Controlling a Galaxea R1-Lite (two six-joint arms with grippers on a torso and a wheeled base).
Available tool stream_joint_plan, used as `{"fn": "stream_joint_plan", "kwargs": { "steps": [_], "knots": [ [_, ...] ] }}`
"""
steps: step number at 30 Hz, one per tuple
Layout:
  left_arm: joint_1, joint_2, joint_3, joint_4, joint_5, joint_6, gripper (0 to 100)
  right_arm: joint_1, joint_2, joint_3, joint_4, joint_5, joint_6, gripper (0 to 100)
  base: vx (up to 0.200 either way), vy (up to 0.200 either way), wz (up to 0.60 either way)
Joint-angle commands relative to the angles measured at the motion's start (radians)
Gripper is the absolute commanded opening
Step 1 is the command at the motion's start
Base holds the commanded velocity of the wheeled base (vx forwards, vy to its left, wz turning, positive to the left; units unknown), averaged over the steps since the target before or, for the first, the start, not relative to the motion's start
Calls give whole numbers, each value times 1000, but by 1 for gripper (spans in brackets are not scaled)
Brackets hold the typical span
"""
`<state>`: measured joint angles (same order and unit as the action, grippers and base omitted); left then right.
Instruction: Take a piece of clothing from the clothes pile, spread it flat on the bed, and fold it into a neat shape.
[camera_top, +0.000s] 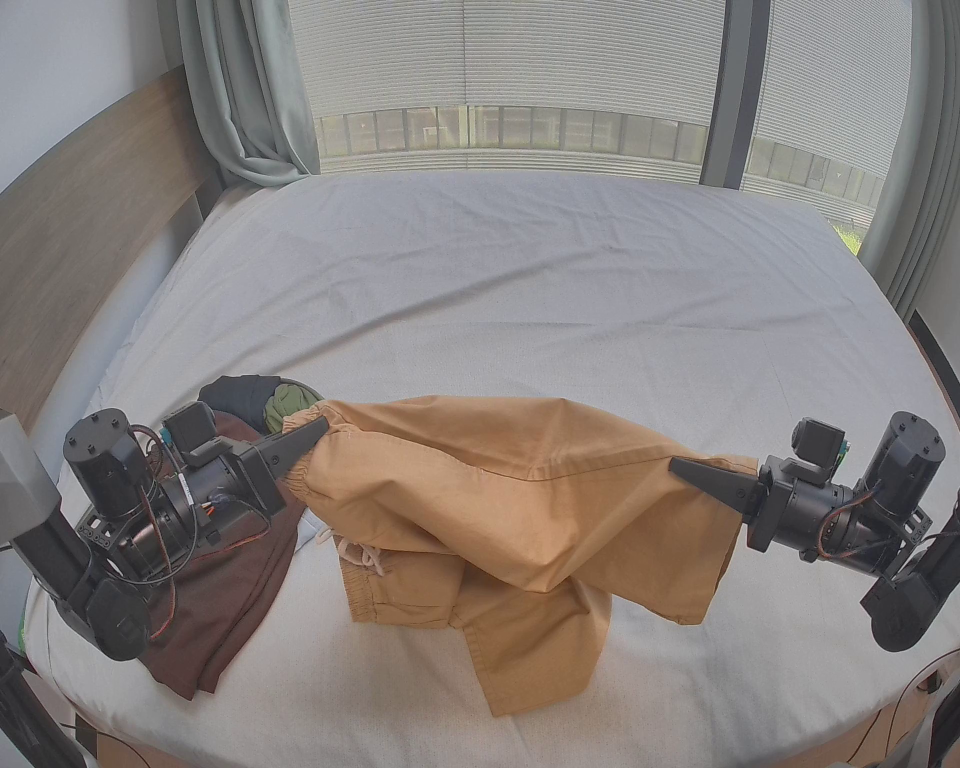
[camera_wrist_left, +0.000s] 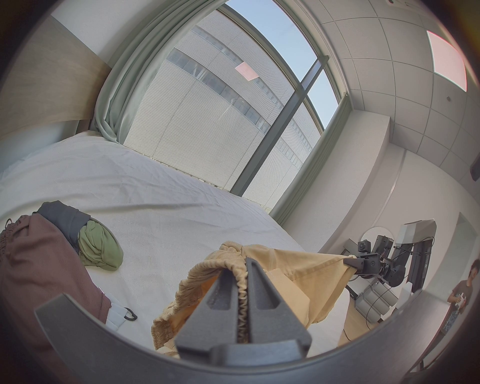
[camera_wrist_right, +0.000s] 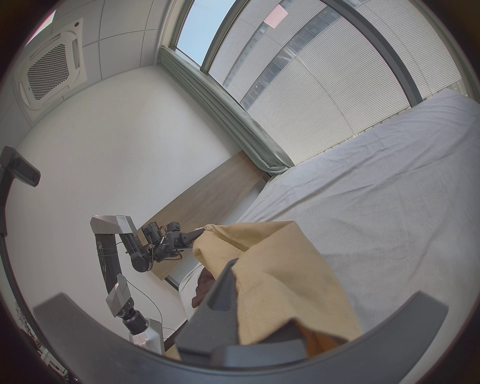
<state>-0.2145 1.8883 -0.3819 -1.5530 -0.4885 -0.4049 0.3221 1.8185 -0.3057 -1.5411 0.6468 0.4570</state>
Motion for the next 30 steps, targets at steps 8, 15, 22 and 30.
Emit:
{"fn": "stream_joint_plan", "kwargs": {
  "steps": [8,15,22,30],
  "knots": [
    [-5,-3,14,-1,-1,0,0,2,-19,4,-1,-1,-1,0,0,0,0],
    [-3,-2,20,-1,1,-2,0,5,-18,4,-1,1,-1,0,0,0,0],
    [-6,2,23,-1,-1,-2,0,3,-18,4,-1,1,-1,0,0,0,0],
    [-11,2,26,-1,-1,-2,0,5,-16,4,-1,1,-1,0,0,0,0]
  ]
}}
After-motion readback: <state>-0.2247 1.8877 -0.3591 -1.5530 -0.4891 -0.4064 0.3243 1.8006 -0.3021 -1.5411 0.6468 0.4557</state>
